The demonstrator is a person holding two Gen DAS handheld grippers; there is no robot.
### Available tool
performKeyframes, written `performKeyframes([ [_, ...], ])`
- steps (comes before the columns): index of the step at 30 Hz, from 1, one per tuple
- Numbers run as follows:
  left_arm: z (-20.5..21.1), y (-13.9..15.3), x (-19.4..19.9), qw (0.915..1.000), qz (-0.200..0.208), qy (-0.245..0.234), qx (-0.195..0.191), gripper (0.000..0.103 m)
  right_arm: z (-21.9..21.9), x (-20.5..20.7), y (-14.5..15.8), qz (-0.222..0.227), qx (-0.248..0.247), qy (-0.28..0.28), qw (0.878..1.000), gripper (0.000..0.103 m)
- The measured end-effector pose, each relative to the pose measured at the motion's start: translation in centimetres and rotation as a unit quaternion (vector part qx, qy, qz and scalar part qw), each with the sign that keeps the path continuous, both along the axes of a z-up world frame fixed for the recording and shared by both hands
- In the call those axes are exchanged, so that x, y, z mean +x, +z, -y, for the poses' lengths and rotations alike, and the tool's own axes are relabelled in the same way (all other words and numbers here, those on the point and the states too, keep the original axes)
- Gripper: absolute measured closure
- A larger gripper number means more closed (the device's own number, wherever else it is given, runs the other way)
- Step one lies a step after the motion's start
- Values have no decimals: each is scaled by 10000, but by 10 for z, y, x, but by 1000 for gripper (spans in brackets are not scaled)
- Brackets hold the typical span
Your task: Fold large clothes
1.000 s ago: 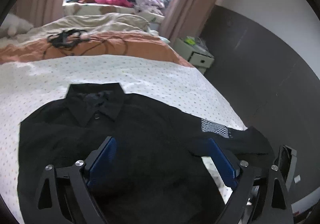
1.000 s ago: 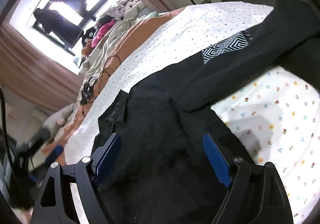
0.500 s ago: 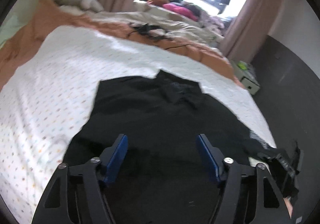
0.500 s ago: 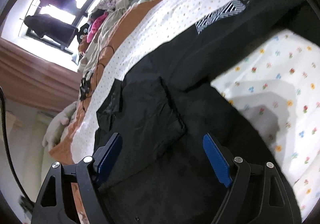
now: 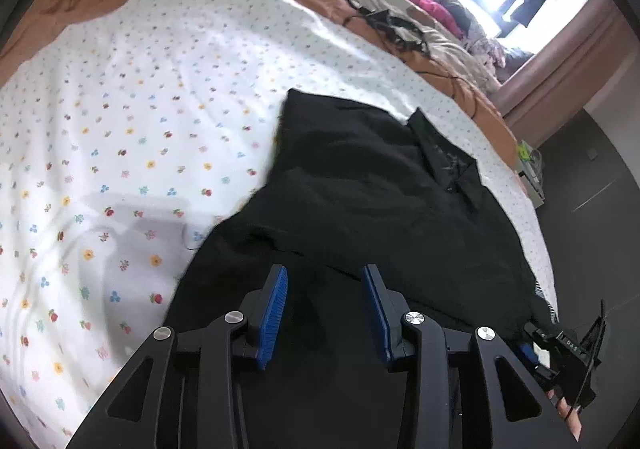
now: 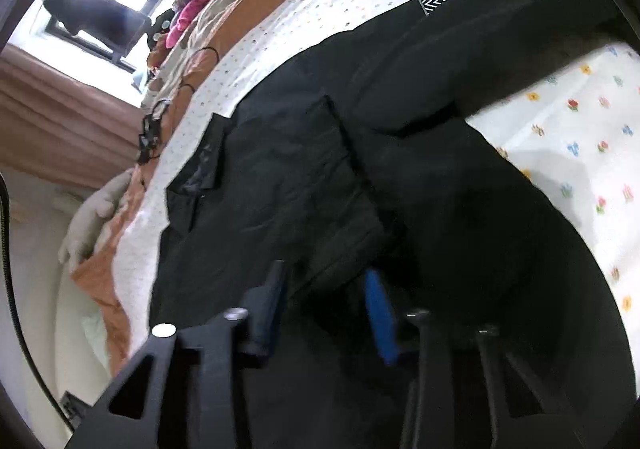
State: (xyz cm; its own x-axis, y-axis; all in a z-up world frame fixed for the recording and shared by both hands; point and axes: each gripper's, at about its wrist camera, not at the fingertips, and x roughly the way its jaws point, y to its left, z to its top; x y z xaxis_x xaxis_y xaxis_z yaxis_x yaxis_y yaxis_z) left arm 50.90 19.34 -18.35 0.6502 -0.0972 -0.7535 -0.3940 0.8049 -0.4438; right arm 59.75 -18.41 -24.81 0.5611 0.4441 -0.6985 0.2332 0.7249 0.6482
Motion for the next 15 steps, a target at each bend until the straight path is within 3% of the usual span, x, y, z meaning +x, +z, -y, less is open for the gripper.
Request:
performKeyframes([
  [1, -5, -4, 0, 10000, -26, 37, -10, 62, 1, 2, -2, 44, 30, -12, 10000, 80],
  [4, -19, -14, -3, 9996, -120, 189, -173, 62, 5, 10, -6, 144, 14, -8, 9999, 87],
  [12, -22, -17, -4, 9995, -182, 239, -120, 62, 8, 26, 0, 331, -247, 167, 9990, 87],
  [14, -17, -10, -3, 9996, -175, 198, -14, 61, 10, 27, 5, 275, -324, 214, 9989, 72],
  [15, -16, -9, -3, 9997, -180, 169, 22, 56, 12, 25, 10, 256, -382, 198, 9987, 65],
])
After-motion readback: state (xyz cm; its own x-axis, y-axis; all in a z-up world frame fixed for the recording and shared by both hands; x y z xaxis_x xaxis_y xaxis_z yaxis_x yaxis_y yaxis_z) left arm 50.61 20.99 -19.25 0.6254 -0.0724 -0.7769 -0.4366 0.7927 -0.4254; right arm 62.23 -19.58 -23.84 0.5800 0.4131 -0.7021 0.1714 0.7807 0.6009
